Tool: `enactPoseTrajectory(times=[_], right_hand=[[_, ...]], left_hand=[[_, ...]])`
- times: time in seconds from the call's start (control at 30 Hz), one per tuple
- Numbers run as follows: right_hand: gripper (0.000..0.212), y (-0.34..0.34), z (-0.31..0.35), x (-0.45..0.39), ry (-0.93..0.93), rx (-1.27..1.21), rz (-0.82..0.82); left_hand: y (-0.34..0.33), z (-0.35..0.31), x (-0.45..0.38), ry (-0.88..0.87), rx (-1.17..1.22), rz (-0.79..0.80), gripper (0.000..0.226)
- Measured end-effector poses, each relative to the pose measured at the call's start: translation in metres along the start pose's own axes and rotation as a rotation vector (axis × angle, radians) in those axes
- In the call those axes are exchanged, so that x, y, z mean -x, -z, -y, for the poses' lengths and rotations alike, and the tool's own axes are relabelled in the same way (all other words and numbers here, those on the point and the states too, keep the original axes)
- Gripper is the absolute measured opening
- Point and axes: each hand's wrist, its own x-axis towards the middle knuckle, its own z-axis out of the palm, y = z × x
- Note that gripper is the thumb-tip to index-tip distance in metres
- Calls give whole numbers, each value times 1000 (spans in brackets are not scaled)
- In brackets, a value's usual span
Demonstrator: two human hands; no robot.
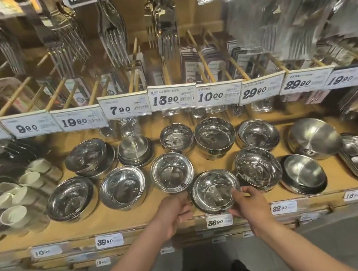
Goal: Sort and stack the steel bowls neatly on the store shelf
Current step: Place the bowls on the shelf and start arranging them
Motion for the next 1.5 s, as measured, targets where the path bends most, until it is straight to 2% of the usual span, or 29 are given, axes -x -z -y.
enactPoseTrajectory(times=[0.13,0.2,0.33,0.43,0.67,0.9,1.17,1.4,1.5], right_hand=[[24,-6,-4,-2,57,172,-38],[29,-9,-4,-5,108,329,-72],[30,-9,-10,-13,113,498,-74],[27,-8,-11,-17,130,590,-92],[30,-4,-9,-20,169,763,-45],[30,-2,-2,-19,164,807,16],[33,7,3,-27,154,746,62],[36,17,1,-30,228,774,90],[36,22,-1,-30,237,714,123]], left_hand=[[-12,1,-4,-65,-155,-1,35],[-19,4,-5,-99,-190,-38,33],[-27,10,-7,-142,-214,-107,10],[-28,11,-9,-161,-272,-173,20],[-33,13,-13,-168,-312,-238,23],[-37,12,-17,-162,-383,-294,11],[-39,15,-21,-165,-269,-251,15],[-40,22,-20,-209,-294,-289,9],[-41,26,-18,-213,-287,-275,16]])
